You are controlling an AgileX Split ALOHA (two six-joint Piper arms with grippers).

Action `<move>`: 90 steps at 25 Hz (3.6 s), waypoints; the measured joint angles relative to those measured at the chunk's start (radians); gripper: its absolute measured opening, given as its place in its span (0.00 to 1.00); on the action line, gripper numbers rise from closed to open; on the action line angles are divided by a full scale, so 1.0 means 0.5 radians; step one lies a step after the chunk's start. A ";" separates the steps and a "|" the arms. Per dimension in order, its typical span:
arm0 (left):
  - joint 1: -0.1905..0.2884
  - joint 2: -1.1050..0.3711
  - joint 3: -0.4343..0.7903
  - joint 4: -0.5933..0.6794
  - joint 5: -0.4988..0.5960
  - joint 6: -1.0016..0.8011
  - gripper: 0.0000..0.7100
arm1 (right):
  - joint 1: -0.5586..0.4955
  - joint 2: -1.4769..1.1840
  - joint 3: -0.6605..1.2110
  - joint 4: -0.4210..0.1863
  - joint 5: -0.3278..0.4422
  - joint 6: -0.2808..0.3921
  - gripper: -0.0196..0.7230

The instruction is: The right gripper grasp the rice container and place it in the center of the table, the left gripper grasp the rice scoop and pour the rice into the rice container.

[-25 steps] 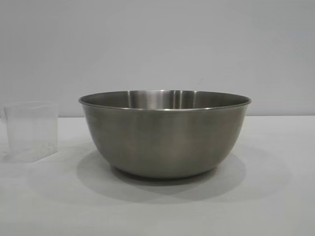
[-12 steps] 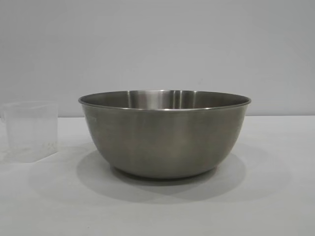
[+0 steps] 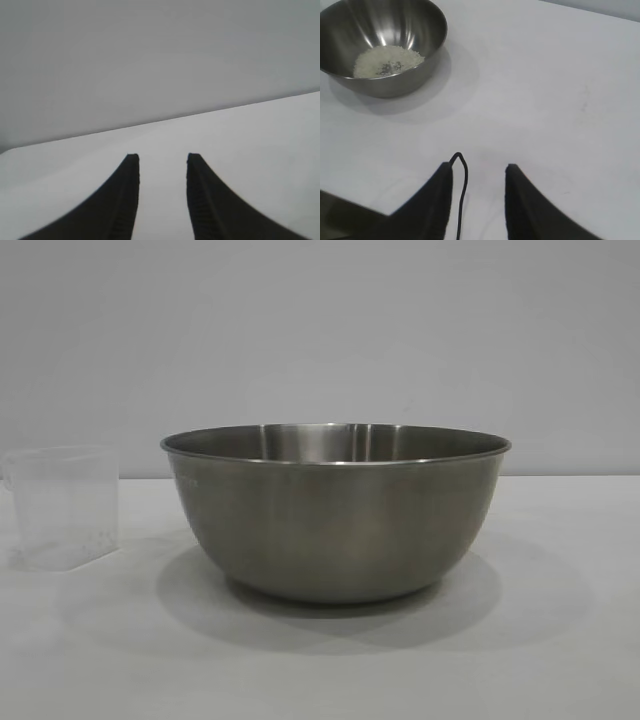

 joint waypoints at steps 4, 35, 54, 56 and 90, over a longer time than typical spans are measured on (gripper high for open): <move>-0.118 -0.473 0.008 0.080 0.540 -0.153 0.26 | 0.000 0.000 0.000 0.000 0.000 0.000 0.35; -0.356 -2.318 -0.188 -0.722 3.215 0.450 0.31 | 0.000 0.000 0.000 0.000 0.000 0.000 0.35; -0.356 -2.321 -0.153 -0.715 3.180 0.450 0.31 | 0.000 0.000 0.000 0.000 0.000 0.000 0.35; -0.356 -2.321 -0.153 -0.715 3.180 0.450 0.31 | 0.000 0.000 0.000 0.000 0.000 0.000 0.35; -0.356 -2.321 -0.153 -0.713 3.178 0.450 0.31 | 0.000 0.000 0.000 0.080 0.000 0.000 0.35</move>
